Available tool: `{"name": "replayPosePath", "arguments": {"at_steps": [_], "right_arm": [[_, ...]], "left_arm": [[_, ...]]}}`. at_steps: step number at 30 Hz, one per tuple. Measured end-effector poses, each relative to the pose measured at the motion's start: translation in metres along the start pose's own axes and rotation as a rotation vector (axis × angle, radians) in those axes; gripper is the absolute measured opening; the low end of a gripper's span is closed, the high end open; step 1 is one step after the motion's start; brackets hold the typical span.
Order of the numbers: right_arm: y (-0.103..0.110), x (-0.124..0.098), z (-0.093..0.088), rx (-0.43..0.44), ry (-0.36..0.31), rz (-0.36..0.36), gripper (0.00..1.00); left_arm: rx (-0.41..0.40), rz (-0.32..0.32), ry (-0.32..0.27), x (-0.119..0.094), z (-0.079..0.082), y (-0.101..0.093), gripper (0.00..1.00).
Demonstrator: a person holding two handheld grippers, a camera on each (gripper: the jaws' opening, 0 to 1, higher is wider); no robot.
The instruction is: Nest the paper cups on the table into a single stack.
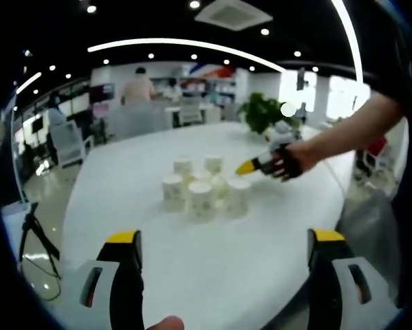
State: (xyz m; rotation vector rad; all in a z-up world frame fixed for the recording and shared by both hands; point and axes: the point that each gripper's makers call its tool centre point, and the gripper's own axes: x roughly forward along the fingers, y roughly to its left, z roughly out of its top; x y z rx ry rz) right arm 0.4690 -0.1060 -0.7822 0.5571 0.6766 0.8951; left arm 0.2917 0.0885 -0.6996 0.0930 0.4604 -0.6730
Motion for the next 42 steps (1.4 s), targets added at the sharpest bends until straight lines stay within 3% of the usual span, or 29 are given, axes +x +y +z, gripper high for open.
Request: {"name": "replayPosePath", "arguments": {"at_steps": [23, 42], "right_arm": [[0.017, -0.031, 0.017, -0.040, -0.035, -0.032, 0.00], [0.043, -0.069, 0.043, -0.094, -0.089, -0.073, 0.00]], "left_arm": [[-0.003, -0.023, -0.045, 0.000, 0.014, -0.002, 1.00], [0.005, -0.065, -0.060, -0.003, 0.011, -0.008, 1.00]]}}
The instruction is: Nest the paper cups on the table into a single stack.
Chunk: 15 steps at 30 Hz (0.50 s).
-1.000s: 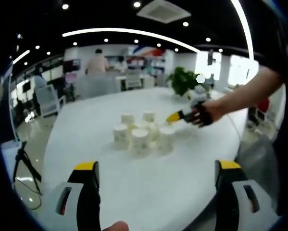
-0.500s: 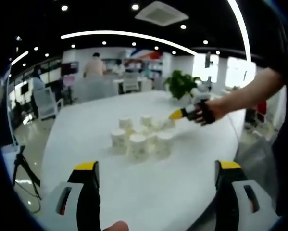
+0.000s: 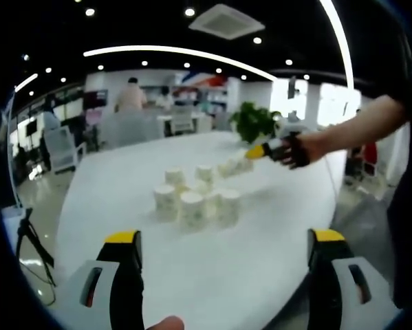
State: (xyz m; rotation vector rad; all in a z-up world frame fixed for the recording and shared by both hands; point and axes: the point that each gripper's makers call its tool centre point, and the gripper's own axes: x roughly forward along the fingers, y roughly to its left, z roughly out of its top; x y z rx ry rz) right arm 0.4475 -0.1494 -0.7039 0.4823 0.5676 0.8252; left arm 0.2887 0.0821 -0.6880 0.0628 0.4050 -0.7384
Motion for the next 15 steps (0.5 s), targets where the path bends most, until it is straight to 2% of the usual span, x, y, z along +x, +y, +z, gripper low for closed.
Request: {"name": "replayPosePath", "arguments": {"at_steps": [6, 10, 15], "right_arm": [[0.011, -0.006, 0.005, -0.041, 0.013, -0.005, 0.00], [0.020, -0.009, 0.015, -0.024, -0.005, 0.009, 0.00], [0.029, -0.011, 0.024, -0.055, -0.001, 0.011, 0.00]], "left_arm": [[-0.003, -0.016, -0.007, 0.002, 0.001, 0.000, 1.00], [-0.003, -0.029, -0.014, 0.006, 0.001, 0.000, 1.00], [-0.014, -0.034, -0.010, 0.009, 0.000, 0.002, 1.00]]}}
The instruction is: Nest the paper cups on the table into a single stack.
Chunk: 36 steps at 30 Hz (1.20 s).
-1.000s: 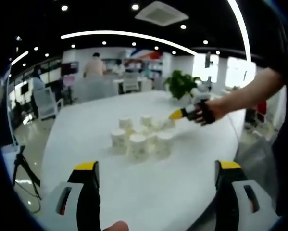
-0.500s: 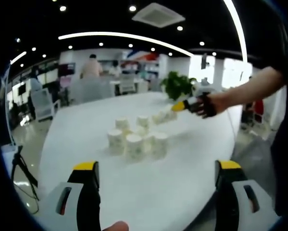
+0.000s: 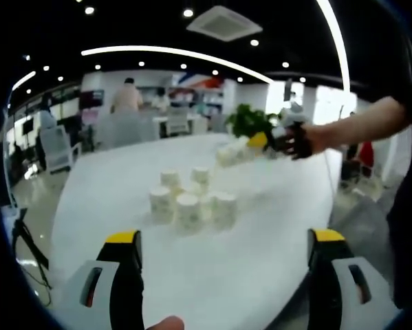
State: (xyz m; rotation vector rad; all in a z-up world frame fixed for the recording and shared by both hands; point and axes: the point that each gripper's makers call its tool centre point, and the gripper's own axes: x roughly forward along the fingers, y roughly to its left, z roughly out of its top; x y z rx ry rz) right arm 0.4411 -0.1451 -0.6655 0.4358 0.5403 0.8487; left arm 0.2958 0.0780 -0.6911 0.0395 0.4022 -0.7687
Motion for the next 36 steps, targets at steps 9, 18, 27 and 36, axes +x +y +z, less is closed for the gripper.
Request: {"name": "replayPosePath", "arguments": {"at_steps": [9, 18, 27, 36], "right_arm": [[0.019, -0.008, 0.012, -0.064, 0.015, 0.014, 0.00], [0.044, -0.012, 0.012, -0.147, 0.055, 0.030, 0.00], [0.072, -0.013, 0.008, -0.202, 0.089, 0.062, 0.00], [0.097, -0.015, -0.001, -0.253, 0.123, 0.098, 0.00]], "left_arm": [[-0.002, -0.005, -0.012, 0.001, -0.001, 0.001, 1.00], [-0.001, 0.002, -0.014, -0.001, -0.003, 0.006, 1.00], [0.008, -0.002, -0.005, -0.002, -0.006, 0.004, 1.00], [0.006, -0.008, 0.002, -0.002, -0.009, 0.002, 1.00]]}}
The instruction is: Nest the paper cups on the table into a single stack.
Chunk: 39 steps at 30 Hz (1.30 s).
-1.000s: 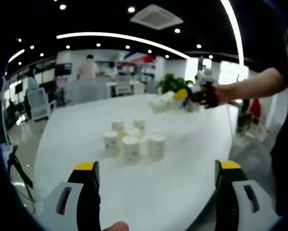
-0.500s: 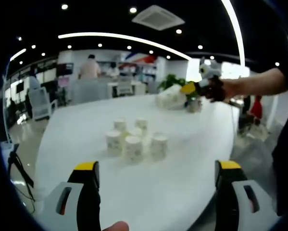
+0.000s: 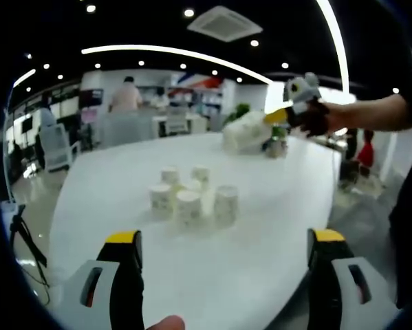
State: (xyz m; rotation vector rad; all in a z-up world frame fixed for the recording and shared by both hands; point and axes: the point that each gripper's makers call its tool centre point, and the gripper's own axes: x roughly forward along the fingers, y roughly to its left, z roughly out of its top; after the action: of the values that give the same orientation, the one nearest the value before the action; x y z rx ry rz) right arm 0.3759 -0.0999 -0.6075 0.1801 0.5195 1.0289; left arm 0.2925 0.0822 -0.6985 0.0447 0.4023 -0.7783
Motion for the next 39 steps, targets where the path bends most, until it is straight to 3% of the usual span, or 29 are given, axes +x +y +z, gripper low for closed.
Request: {"name": "replayPosePath", "arguments": {"at_steps": [7, 19, 39], "right_arm": [[0.020, 0.001, -0.005, -0.053, 0.048, 0.019, 0.00], [0.047, 0.006, -0.034, -0.155, 0.179, 0.059, 0.00], [0.065, 0.015, -0.078, -0.297, 0.361, 0.086, 0.00]], "left_arm": [[-0.014, 0.000, -0.013, -0.001, 0.000, 0.001, 1.00], [-0.019, -0.010, -0.016, 0.000, -0.001, -0.001, 1.00], [-0.022, -0.010, -0.028, -0.004, 0.001, 0.000, 1.00]]}}
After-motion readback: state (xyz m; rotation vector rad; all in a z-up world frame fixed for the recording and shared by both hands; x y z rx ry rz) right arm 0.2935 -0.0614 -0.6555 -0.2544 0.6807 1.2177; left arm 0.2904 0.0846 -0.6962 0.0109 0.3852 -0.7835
